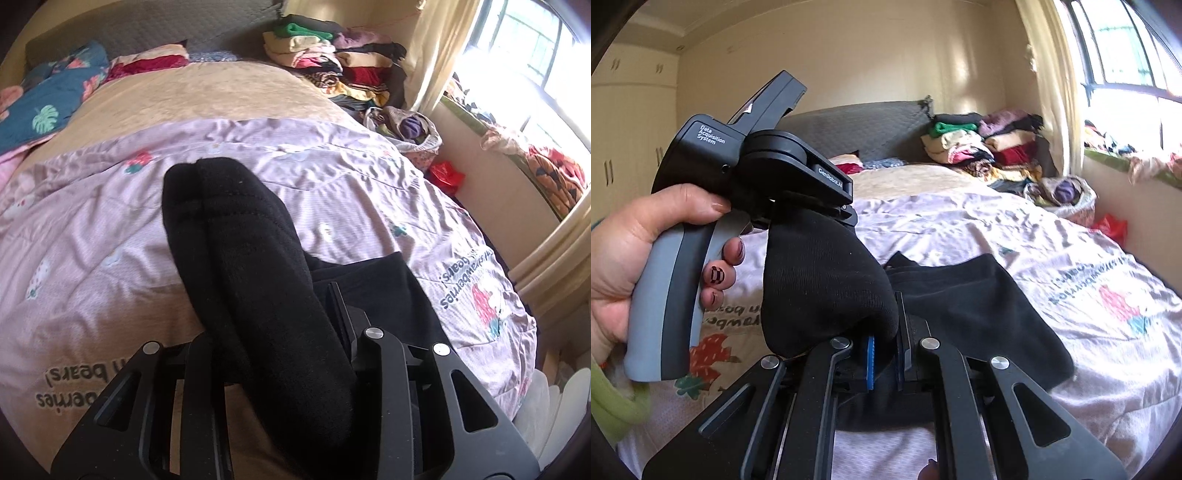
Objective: Fold small clothes
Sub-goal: 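Lift the held end with the right tool and fold it over the bundle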
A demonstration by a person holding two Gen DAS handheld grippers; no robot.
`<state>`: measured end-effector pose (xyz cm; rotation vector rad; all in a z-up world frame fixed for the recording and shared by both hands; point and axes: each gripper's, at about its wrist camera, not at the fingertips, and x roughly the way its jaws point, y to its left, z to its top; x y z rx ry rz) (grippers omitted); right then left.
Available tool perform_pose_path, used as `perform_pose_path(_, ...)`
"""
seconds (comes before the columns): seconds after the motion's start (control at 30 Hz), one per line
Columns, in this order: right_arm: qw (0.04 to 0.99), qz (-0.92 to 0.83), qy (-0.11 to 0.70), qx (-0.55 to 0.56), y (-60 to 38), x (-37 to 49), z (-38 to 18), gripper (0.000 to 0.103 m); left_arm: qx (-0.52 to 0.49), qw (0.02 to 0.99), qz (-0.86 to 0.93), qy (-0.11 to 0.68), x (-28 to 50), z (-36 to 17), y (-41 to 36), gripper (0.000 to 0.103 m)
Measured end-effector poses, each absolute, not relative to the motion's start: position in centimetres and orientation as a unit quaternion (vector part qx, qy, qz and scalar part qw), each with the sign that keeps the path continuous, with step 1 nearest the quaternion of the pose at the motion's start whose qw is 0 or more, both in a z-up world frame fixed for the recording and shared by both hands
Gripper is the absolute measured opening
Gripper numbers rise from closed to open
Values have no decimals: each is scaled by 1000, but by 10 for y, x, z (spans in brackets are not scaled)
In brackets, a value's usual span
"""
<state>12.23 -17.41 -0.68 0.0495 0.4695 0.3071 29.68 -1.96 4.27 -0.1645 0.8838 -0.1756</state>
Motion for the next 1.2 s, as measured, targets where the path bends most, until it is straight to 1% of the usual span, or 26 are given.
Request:
perform_pose_path(0.43,944,132,277,122,-213,134,-16,7,-45,891,-97,442,318,36,-73,24)
perform_pose_path(0.67,930,122,304,167,-233,139,-27,7,-39,880,-103,461,330,19,-99,24)
perform_pose_path(0.87,907,129,330,229,-252,143,-41,7,-37,873,-105,475,338,5,-116,24)
perform_pose_path(0.97,896,128,340,254,-262,144,-48,7,-33,868,-108,483,341,-2,-126,25)
perform_pose_path(1.1,882,131,349,289,-269,145,-56,7,-34,864,-108,491,346,-8,-136,30)
perform_pose_path(1.17,877,132,352,299,-271,144,-59,7,-35,862,-107,493,349,-11,-140,33)
perform_pose_path(1.2,873,132,355,308,-273,145,-62,7,-37,861,-108,495,350,-13,-141,37)
